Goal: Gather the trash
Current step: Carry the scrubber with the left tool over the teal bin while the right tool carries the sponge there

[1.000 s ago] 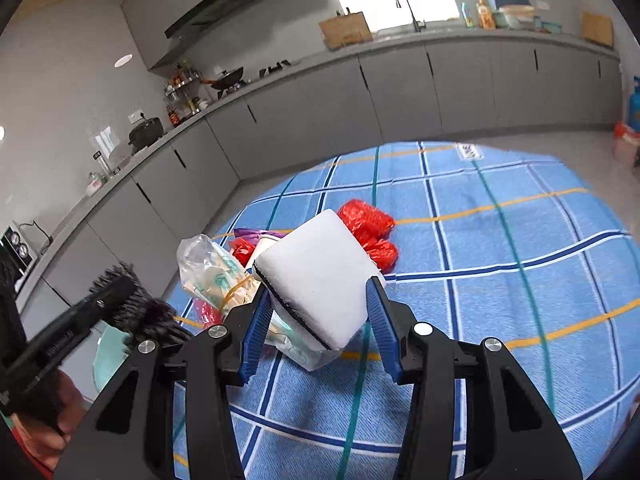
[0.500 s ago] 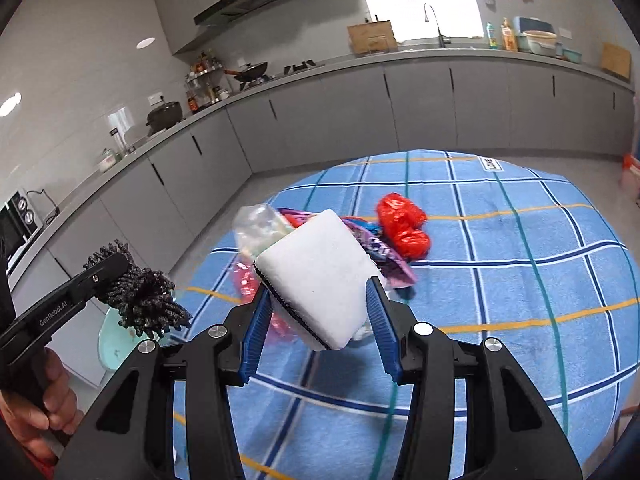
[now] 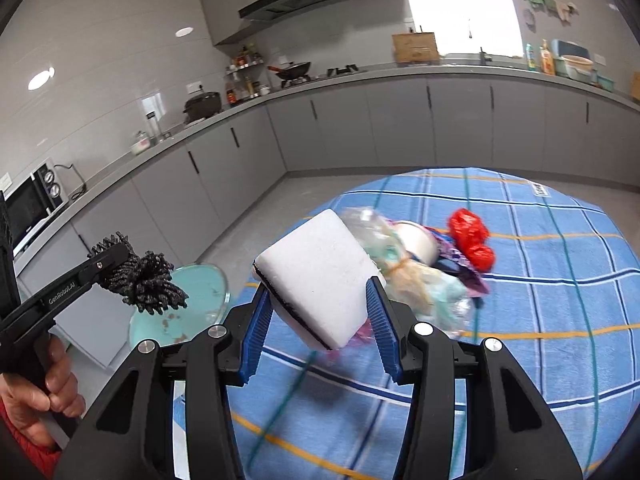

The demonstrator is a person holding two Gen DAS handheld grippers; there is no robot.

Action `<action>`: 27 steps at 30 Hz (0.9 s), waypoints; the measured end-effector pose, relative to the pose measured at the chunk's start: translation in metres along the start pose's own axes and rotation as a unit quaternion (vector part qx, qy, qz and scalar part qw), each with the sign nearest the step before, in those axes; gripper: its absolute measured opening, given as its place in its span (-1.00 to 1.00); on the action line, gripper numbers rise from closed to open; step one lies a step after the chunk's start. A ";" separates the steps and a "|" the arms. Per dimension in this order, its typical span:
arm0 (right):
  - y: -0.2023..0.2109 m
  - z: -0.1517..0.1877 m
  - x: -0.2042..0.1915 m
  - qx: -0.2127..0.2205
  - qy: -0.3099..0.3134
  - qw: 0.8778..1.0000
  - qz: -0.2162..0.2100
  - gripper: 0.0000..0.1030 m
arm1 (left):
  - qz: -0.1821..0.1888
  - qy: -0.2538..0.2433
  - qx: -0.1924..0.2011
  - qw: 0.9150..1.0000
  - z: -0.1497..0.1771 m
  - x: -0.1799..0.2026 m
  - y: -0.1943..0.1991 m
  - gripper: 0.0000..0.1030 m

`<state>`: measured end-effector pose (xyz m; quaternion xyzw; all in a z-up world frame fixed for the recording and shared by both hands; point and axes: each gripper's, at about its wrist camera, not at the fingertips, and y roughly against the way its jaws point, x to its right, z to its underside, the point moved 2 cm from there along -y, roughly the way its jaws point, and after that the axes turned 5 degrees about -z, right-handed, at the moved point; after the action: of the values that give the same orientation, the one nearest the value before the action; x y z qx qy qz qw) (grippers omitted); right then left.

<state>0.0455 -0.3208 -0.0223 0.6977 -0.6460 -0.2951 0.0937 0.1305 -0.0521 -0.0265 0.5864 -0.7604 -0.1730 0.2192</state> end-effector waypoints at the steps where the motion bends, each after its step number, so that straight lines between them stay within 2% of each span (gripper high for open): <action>1: -0.002 0.000 -0.005 -0.001 0.003 1.000 -0.004 -0.07 | -0.005 0.004 0.002 1.000 -0.001 -0.007 0.001 -0.64; 9: -0.030 -0.004 -0.054 -0.015 0.036 0.998 -0.044 -0.06 | -0.062 0.039 0.015 0.997 -0.011 -0.066 0.006 -0.64; 16: -0.059 -0.005 -0.091 -0.032 0.060 0.995 -0.070 -0.06 | -0.105 0.051 0.013 0.993 -0.009 -0.098 0.002 -0.64; 27: -0.101 -0.002 -0.130 -0.061 0.077 0.991 -0.096 -0.06 | -0.133 0.058 -0.014 0.989 0.003 -0.127 -0.017 -0.64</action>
<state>0.1334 -0.1821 -0.0343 0.7700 -0.5478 -0.2869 0.1572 0.1700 0.0669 -0.0542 0.6878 -0.6595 -0.1773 0.2460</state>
